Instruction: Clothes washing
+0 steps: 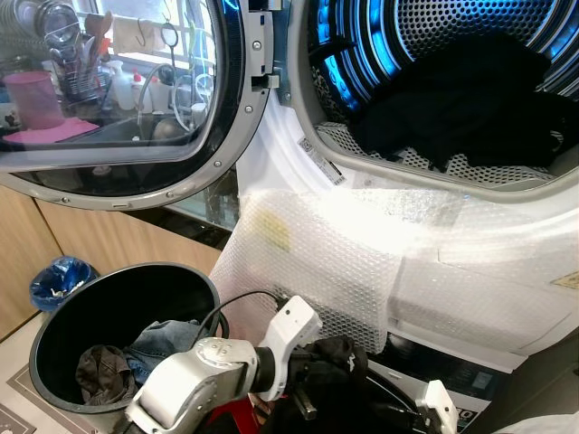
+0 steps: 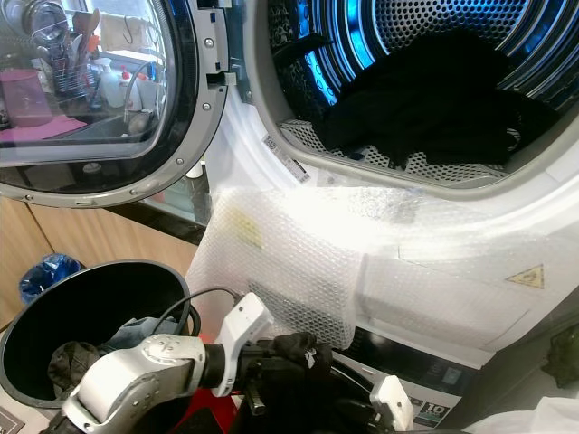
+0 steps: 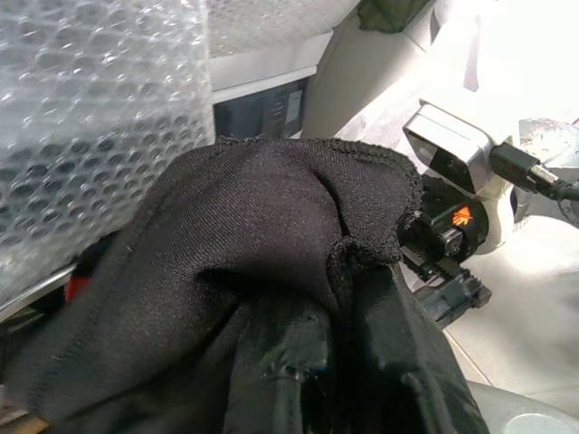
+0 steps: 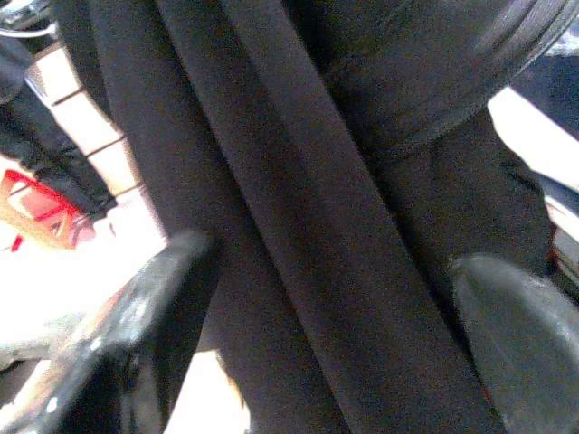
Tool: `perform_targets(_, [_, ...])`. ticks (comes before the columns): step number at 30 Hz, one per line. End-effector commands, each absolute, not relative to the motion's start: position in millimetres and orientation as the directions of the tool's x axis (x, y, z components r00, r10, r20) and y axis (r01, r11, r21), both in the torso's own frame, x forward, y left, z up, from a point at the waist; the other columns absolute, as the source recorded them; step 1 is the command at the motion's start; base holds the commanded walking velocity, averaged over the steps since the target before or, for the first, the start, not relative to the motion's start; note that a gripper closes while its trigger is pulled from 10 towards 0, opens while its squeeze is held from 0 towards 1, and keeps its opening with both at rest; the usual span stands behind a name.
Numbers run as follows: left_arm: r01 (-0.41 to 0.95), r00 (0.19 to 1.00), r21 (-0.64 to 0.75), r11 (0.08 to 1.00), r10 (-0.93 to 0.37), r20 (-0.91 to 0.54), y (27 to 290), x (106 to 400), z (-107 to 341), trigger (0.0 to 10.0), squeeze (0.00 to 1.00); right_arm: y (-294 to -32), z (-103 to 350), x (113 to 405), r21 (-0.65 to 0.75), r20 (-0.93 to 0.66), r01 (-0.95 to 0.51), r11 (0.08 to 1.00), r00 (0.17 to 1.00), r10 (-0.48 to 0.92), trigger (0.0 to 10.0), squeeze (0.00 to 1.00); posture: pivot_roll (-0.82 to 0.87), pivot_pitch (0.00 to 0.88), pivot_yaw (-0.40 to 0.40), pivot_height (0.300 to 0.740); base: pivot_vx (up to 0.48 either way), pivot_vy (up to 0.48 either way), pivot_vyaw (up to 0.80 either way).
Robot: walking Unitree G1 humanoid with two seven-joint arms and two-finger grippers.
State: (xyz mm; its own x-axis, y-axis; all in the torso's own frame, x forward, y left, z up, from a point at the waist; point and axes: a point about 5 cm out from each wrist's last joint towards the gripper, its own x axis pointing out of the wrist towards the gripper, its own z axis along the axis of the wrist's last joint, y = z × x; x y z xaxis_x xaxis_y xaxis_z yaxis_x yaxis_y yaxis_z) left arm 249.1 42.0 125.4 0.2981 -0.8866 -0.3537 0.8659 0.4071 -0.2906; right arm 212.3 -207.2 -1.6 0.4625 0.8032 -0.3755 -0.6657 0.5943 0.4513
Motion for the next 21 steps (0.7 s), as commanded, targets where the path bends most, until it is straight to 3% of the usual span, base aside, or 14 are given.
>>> perform_targets(1, [0.878, 0.315, -0.253, 0.405, -0.889, -0.332, 36.7, 253.1, 134.5, 0.0, 0.00, -207.6, 2.5, 209.2, 0.465, -0.342, -0.652, 0.598, 0.491, 0.801, 10.0, 1.00, -0.02, 0.000, 0.009, 0.740, 0.000, 0.000, 0.00])
perform_targets(7, [0.880, 0.299, -0.273, 0.389, -0.900, -0.316, 26.8, 251.0, 134.0, 0.0, 0.00, -199.5, 2.2, 205.7, 0.466, -0.329, -0.629, 0.623, 0.530, 0.781, 10.0, 1.00, -0.04, 0.000, 0.018, 0.740, 0.000, 0.000, 0.00])
perform_targets(11, [0.884, 0.295, -0.271, 0.381, -0.904, -0.308, 21.2, 252.1, 137.0, 0.0, 0.00, -182.8, 10.6, 199.6, 0.504, -0.279, -0.682, 0.530, 0.452, 0.847, 10.0, 1.00, -0.04, 0.000, 0.018, 0.740, 0.000, 0.000, 0.00])
perform_targets(15, [0.885, 0.292, -0.276, 0.375, -0.909, -0.298, 18.6, 251.3, 139.0, 0.0, 0.00, -173.7, 11.2, 206.8, 0.483, -0.283, -0.666, 0.568, 0.495, 0.822, 10.0, 1.00, -0.04, 0.000, 0.016, 0.740, 0.000, 0.000, 0.00])
perform_targets(19, [0.885, 0.291, -0.279, 0.373, -0.910, -0.296, 17.8, 250.7, 139.2, 0.0, 0.00, -163.4, 16.3, 200.6, 0.506, -0.252, -0.696, 0.510, 0.446, 0.859, 10.0, 1.00, -0.04, 0.000, 0.017, 0.740, 0.000, 0.000, 0.00])
perform_targets(21, [0.886, 0.286, -0.280, 0.369, -0.912, -0.294, 16.7, 250.2, 139.7, 0.0, 0.00, -160.1, 16.0, 202.8, 0.487, -0.262, -0.693, 0.531, 0.465, 0.846, 10.0, 1.00, -0.04, 0.000, 0.018, 0.740, 0.000, 0.000, 0.00])
